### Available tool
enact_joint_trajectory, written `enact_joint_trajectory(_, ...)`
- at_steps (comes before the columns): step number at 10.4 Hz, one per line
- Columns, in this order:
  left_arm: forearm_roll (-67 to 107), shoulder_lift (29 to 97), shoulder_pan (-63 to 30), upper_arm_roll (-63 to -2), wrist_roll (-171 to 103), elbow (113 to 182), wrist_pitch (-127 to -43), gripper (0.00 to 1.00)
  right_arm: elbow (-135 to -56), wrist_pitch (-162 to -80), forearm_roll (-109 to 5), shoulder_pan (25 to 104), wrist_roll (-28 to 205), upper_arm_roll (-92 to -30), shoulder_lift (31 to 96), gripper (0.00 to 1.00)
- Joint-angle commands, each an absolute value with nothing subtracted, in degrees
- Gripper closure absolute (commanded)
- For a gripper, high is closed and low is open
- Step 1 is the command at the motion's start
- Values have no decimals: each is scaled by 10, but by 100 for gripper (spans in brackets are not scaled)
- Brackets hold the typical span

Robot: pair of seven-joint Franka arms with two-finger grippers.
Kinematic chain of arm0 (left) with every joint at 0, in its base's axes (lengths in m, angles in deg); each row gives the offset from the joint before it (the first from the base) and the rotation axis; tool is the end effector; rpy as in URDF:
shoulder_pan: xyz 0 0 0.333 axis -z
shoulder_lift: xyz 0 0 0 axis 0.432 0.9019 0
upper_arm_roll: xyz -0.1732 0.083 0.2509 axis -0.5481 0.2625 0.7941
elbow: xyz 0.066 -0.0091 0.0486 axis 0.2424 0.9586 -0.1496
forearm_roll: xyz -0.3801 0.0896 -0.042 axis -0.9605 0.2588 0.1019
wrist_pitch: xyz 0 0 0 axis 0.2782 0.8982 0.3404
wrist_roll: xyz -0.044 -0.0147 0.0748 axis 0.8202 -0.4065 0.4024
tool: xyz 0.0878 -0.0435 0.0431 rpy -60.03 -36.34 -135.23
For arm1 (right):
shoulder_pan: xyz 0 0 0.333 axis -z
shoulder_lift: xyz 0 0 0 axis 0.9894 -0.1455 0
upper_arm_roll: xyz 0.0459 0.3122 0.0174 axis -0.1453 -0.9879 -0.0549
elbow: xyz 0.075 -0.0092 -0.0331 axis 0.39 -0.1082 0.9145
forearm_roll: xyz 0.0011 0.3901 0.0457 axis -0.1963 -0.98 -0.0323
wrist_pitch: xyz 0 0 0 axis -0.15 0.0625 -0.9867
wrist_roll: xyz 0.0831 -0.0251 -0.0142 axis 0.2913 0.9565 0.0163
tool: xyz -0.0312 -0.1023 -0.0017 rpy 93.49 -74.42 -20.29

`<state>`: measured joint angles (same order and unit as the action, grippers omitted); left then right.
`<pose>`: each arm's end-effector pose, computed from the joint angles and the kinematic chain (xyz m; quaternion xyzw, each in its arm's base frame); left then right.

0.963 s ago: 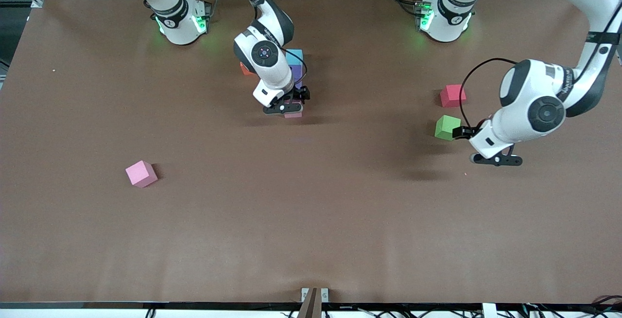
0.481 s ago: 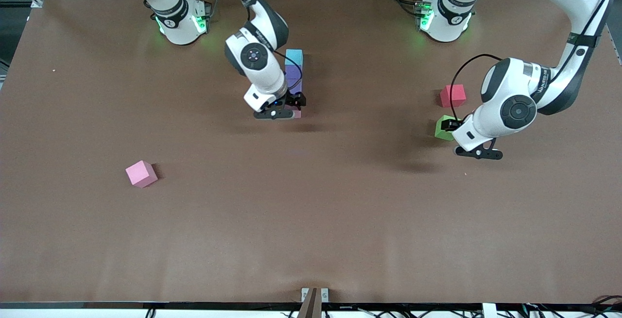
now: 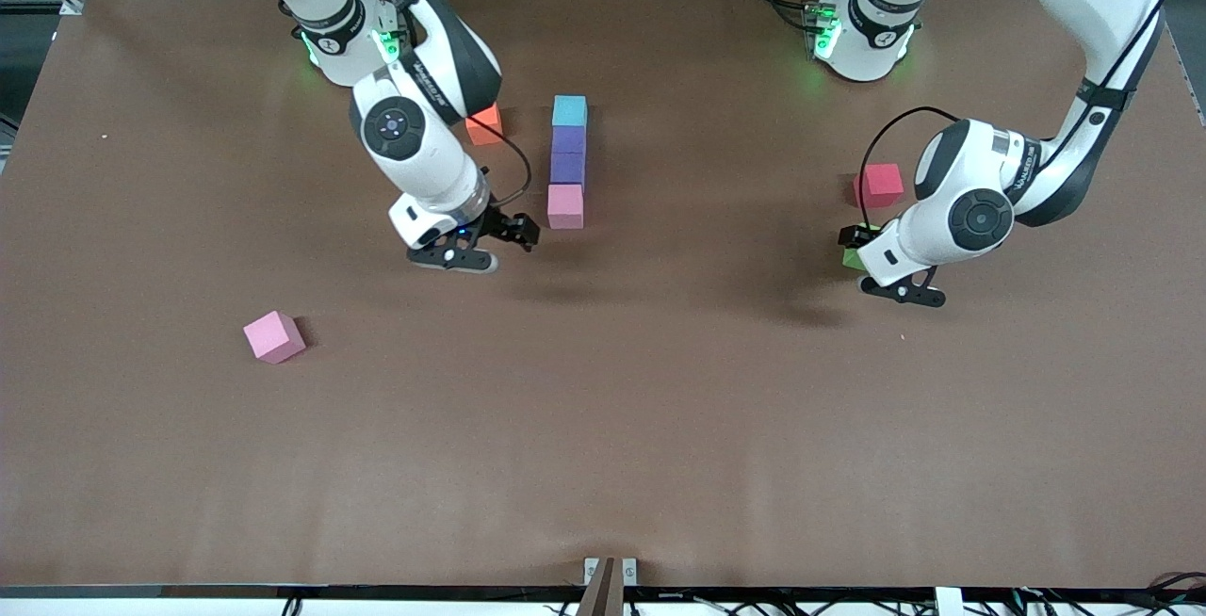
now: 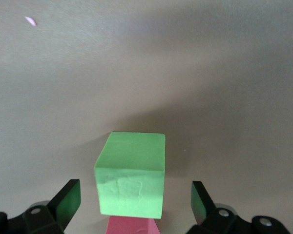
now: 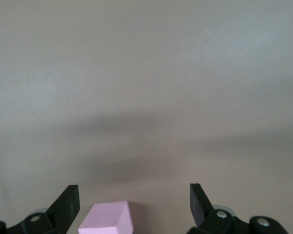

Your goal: Arrange blocks into number 1

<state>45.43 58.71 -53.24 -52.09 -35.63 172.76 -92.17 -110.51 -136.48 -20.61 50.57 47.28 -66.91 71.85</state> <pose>0.5151 -0.0867 0.2287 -0.9816 0.1207 0.1469 0.0172 0.5134 0.3190 0.3373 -0.9961 0.0755 0.0084 0.0444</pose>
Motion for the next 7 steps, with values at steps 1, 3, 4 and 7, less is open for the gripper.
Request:
enact_joint_trajectory(1,448,600,-523,-513,-338,1729,-931,0,-1030,-1262,-113,548,482,-666,718,0)
enact_joint_trajectory(3,464,610,-522,-512,-339,1728,-931,0,-966,-1192,-94,581,540,-666,711,0)
enact_joint_trajectory(4,475,617,-523,-512,-340,1728,-931,0,-935,-1171,-97,598,567,-666,710,0)
enact_joint_trajectory(7,496,629,-526,-509,-343,1724,-931,0,-914,-1162,-95,625,619,-665,712,0)
